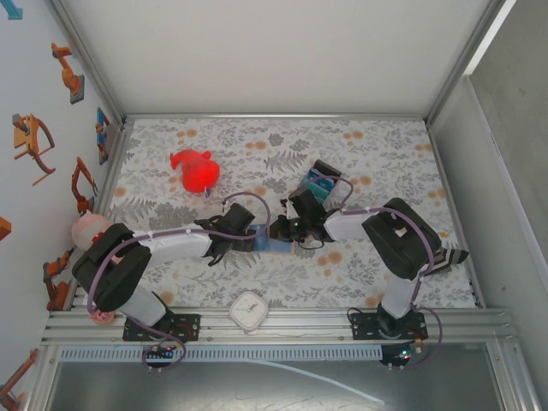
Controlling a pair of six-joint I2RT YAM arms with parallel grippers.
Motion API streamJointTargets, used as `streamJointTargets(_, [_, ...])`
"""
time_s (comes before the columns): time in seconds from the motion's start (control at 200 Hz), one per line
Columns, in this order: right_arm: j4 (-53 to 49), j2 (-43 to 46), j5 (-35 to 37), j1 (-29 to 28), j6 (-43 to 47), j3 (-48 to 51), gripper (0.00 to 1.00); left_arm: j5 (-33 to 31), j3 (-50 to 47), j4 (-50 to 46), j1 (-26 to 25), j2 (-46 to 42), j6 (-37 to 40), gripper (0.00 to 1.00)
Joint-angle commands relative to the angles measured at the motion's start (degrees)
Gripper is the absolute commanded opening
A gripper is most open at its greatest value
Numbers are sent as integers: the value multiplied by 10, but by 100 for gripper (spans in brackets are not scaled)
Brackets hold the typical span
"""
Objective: Take the credit cards out of the card holder
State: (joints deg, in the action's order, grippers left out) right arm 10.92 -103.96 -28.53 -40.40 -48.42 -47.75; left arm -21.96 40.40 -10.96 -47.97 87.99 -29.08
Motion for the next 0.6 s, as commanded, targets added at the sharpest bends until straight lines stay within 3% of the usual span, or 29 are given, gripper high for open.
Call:
streamJointTargets(0.0, [-13, 23, 13, 6, 10, -4, 0, 2, -1, -20, -2, 11, -5, 97])
streamJointTargets(0.245, [15, 21, -16, 6, 3, -3, 0, 4, -1, -16, -2, 11, -5, 97])
streamJointTargets(0.366, [16, 18, -24, 4, 2, -4, 9, 5, 0, -16, -2, 13, -6, 97])
streamJointTargets(0.591, [20, -1, -31, -1, -1, -8, 10, 6, 2, -17, -2, 13, -9, 97])
